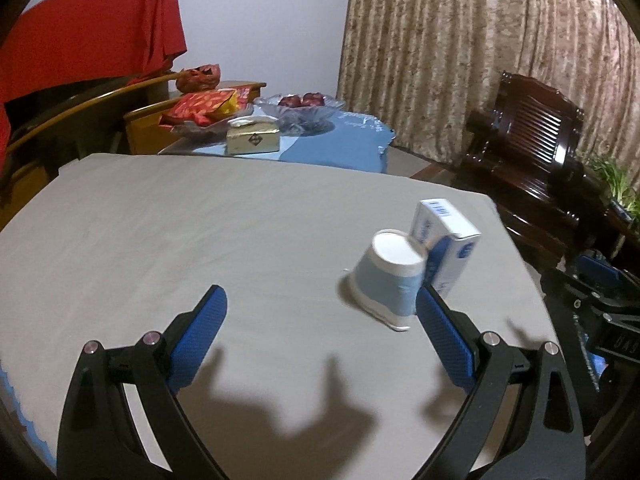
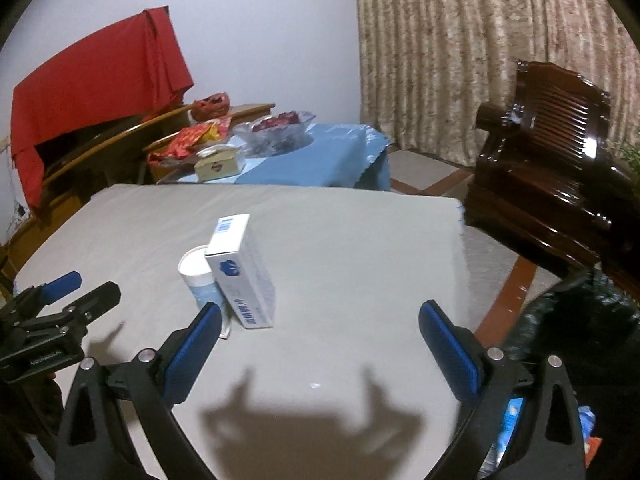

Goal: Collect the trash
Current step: 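Move both tools back to the table toward the cup and box, then grasp the white cotton-pad box with the right gripper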

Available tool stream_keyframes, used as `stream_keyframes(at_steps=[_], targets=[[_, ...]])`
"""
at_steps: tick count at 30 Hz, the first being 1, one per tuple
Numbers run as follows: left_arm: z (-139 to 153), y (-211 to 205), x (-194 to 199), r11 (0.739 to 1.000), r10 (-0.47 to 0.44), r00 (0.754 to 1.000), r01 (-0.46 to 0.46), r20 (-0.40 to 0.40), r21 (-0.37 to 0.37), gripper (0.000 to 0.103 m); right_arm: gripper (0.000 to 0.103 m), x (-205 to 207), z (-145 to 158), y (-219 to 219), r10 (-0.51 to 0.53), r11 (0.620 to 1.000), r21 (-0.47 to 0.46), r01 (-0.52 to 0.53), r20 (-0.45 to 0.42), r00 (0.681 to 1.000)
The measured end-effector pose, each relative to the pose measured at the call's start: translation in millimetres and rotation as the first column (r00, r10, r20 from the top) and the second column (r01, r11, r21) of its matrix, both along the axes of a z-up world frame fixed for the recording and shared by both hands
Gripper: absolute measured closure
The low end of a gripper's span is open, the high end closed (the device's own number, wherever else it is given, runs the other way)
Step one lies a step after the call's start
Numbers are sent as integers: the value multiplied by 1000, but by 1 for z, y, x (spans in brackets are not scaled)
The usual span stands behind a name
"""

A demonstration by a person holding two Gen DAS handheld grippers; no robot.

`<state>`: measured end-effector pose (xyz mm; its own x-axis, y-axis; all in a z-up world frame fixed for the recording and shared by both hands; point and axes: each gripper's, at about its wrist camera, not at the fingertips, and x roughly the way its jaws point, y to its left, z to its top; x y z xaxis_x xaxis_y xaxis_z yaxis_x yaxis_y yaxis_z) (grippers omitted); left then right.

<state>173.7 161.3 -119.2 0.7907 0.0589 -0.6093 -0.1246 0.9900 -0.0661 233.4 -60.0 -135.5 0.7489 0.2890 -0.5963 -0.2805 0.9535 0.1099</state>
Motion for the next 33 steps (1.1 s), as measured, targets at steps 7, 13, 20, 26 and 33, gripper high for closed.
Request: stream_keyframes(at_steps=[7, 13, 20, 26, 33], targets=[[-7, 18, 12, 1000, 22, 1000, -21, -12, 5, 10, 6, 17, -9, 23, 51, 999, 0, -51, -13, 999], [-9, 24, 23, 1000, 27, 999, -27, -17, 1, 10, 6, 30, -10, 35, 70, 998, 9, -70, -14, 997], [-10, 26, 28, 1000, 28, 1000, -28, -15, -7, 10, 6, 38, -11, 45, 87, 996, 12, -87, -13, 996], [-11, 26, 29, 1000, 28, 1000, -28, -14, -7, 10, 17, 46, -13, 50, 107, 994, 8, -107, -18, 994], [-13, 27, 31, 999, 31, 999, -32, -18, -15, 10, 48, 47, -18, 59, 148, 989, -8, -149, -25, 989]])
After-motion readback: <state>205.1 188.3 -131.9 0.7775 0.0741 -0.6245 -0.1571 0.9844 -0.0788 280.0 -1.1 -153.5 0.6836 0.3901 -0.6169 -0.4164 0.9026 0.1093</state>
